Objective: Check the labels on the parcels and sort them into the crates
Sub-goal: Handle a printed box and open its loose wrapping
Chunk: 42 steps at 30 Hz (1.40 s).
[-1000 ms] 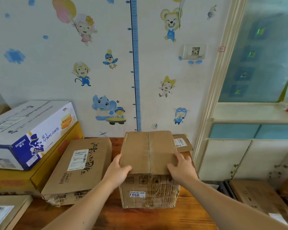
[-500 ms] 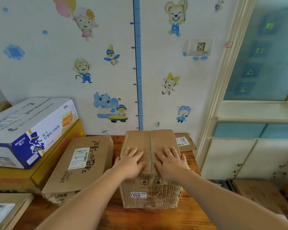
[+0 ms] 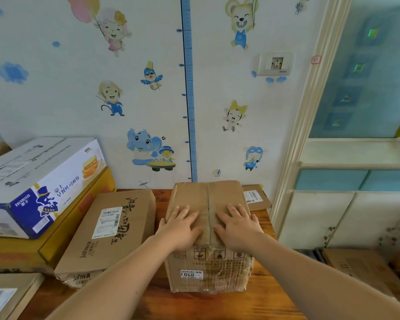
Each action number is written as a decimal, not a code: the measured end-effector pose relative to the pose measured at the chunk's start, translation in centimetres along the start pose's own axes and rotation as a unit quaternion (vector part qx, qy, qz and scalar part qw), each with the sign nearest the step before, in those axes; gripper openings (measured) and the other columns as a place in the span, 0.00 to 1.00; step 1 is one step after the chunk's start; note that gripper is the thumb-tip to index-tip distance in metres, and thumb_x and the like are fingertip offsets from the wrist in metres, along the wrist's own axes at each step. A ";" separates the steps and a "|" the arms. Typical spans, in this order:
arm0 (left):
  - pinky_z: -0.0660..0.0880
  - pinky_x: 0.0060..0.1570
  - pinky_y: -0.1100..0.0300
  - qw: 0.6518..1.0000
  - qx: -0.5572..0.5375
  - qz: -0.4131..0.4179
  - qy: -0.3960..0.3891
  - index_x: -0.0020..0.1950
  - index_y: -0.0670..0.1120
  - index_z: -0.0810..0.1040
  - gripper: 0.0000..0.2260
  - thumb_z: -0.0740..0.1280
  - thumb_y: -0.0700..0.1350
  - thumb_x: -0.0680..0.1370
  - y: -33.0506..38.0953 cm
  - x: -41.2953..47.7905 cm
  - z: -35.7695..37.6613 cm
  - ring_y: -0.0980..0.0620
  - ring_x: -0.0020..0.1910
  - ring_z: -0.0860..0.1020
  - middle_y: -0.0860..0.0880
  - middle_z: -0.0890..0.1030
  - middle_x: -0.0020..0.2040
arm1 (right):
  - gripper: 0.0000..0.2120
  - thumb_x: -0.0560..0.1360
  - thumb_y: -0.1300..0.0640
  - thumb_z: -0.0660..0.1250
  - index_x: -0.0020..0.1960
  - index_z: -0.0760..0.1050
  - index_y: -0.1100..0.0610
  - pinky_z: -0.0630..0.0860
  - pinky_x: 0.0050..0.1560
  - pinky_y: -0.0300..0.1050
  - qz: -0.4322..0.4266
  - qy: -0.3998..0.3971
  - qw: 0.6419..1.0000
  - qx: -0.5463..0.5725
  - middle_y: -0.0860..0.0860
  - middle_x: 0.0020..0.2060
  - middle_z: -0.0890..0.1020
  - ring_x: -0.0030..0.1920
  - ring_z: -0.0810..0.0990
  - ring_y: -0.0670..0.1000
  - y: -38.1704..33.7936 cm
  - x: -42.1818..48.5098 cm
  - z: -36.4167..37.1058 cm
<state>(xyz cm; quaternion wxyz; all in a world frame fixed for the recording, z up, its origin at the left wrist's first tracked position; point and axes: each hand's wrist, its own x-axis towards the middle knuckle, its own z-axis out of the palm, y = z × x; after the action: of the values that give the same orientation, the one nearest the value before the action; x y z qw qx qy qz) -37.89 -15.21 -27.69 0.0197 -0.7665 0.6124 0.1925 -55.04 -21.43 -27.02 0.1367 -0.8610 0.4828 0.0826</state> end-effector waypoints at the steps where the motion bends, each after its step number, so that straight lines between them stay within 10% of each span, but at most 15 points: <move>1: 0.43 0.75 0.40 1.000 -0.001 0.002 0.004 0.80 0.58 0.46 0.27 0.49 0.62 0.82 -0.1 0.0 -0.2 0.48 0.79 0.37 0.53 0.40 0.81 | 0.27 0.82 0.38 0.45 0.79 0.48 0.43 0.45 0.76 0.65 -0.003 0.006 1.000 0.001 0.50 0.80 0.45 0.79 0.40 0.57 0.0 0.0 -0.2; 19: 0.47 0.75 0.38 0.997 -0.071 -0.030 0.027 0.80 0.59 0.48 0.32 0.53 0.67 0.79 -0.8 0.3 0.7 0.45 0.78 0.35 0.52 0.37 0.80 | 0.34 0.80 0.39 0.58 0.80 0.48 0.48 0.56 0.76 0.57 0.040 0.065 0.988 0.136 0.51 0.80 0.46 0.79 0.44 0.56 1.3 -0.3 0.4; 24: 0.56 0.75 0.41 0.984 -0.157 -0.078 0.029 0.80 0.60 0.47 0.38 0.58 0.70 0.75 -1.1 0.3 1.0 0.38 0.79 0.47 0.52 0.38 0.80 | 0.41 0.76 0.41 0.65 0.80 0.44 0.48 0.79 0.51 0.49 0.143 0.056 0.941 0.300 0.55 0.68 0.71 0.57 0.77 0.56 2.5 0.3 0.7; 33: 0.62 0.73 0.45 0.973 -0.219 -0.059 0.046 0.80 0.56 0.48 0.41 0.59 0.71 0.74 -1.1 0.6 2.0 0.40 0.77 0.58 0.51 0.39 0.80 | 0.36 0.79 0.44 0.63 0.79 0.48 0.46 0.69 0.31 0.36 0.106 0.101 0.945 0.292 0.52 0.65 0.73 0.43 0.74 0.47 2.4 -1.0 -1.4; 42: 0.59 0.74 0.47 0.963 -0.260 -0.060 0.031 0.80 0.58 0.47 0.40 0.58 0.71 0.75 -1.1 0.7 2.4 0.40 0.77 0.57 0.51 0.40 0.81 | 0.32 0.79 0.47 0.62 0.78 0.51 0.49 0.82 0.42 0.47 0.098 0.137 0.954 0.249 0.50 0.63 0.72 0.47 0.79 0.51 1.6 -1.7 -2.1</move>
<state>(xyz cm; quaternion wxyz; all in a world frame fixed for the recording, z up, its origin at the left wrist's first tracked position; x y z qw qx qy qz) -37.38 -14.96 -30.31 -0.1874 -0.7860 0.4947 0.3198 -57.29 -21.51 -24.77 0.2706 -0.7510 0.5844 -0.1456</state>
